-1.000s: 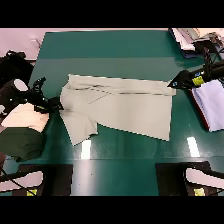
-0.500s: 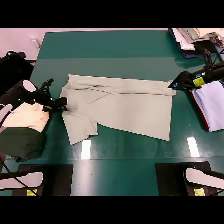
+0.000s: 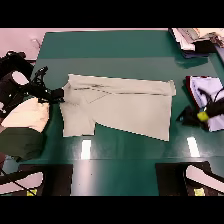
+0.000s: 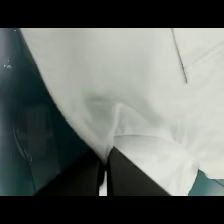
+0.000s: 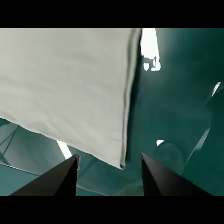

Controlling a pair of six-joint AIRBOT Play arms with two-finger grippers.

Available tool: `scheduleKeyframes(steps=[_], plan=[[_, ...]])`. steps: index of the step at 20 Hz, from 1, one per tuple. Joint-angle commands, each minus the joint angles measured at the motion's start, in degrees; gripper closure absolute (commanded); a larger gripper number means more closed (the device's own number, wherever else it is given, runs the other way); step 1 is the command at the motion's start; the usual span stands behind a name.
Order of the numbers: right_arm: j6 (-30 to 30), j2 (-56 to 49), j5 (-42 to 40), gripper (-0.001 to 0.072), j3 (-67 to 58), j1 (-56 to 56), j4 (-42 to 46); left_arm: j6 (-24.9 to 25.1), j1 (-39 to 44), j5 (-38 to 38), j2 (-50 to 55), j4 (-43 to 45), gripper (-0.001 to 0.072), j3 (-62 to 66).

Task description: Fold the shirts.

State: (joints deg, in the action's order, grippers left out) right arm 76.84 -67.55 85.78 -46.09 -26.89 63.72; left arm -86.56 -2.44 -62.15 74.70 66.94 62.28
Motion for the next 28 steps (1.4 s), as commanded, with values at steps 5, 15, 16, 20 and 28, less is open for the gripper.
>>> scheduleKeyframes(steps=[5,15,16,20,28], plan=[[0.0,1.4,-9.2,0.0338,17.3,2.1,-3.8,0.0,0.0,-1.0,-0.5,-0.1,0.0678,0.4],[-0.6,12.0,-12.5,0.0699,4.5,14.8,-8.2,1.1,0.0,-4.6,-10.1,-0.1,0.0678,6.3],[-0.6,14.7,-12.4,0.0699,-0.9,14.8,-8.2,1.1,0.0,-5.0,-12.9,-0.2,0.0678,9.5],[-0.6,21.5,-13.9,0.0699,-27.1,14.8,-7.8,1.0,0.0,-4.9,-23.2,-1.5,0.0678,27.8],[4.2,16.5,-3.8,0.07,-78.8,14.8,10.6,-3.5,0.0,-0.7,-27.9,-1.4,0.0679,64.9]])
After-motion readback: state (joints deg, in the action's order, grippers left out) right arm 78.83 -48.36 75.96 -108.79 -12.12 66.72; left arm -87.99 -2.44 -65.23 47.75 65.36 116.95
